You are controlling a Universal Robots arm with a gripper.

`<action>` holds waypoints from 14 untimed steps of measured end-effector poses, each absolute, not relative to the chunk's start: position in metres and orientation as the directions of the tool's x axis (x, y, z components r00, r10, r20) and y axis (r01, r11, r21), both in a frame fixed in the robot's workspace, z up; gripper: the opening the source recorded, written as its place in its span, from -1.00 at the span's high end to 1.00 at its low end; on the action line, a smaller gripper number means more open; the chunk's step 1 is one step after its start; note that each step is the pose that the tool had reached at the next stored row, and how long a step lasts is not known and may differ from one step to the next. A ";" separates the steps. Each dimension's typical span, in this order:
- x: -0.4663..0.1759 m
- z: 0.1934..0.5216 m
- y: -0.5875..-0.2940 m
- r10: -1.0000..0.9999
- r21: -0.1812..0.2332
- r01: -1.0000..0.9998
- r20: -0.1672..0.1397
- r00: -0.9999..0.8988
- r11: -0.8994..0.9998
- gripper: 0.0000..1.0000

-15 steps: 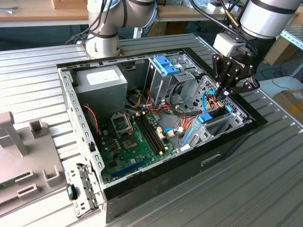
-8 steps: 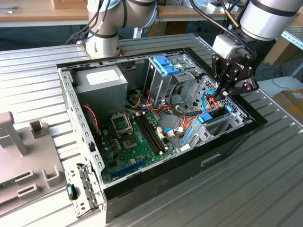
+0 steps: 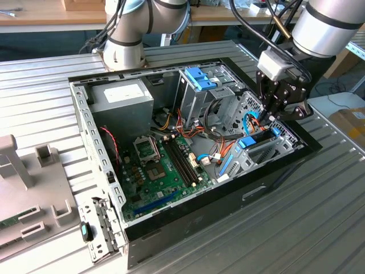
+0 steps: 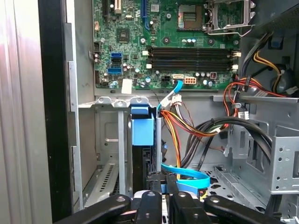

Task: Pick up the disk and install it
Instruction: 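Insert the second disk wire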

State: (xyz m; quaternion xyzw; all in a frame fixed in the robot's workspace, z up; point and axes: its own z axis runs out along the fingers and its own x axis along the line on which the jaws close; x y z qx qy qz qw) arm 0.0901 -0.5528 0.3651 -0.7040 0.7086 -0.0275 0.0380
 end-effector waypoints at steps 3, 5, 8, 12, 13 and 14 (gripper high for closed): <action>0.090 0.365 -0.553 -1.000 -0.093 -0.996 -0.015 -0.005 0.007 0.68; 0.090 0.365 -0.553 -1.000 -0.093 -0.996 -0.016 -0.005 0.007 0.68; 0.090 0.365 -0.553 -1.000 -0.093 -0.996 -0.016 -0.005 0.007 0.68; 0.089 0.365 -0.554 -1.000 -0.098 -0.995 -0.020 -0.006 0.007 0.68; 0.089 0.365 -0.556 -1.000 -0.102 -0.995 -0.021 -0.005 0.007 0.68; 0.087 0.365 -0.557 -1.000 -0.109 -0.994 -0.022 -0.005 0.008 0.68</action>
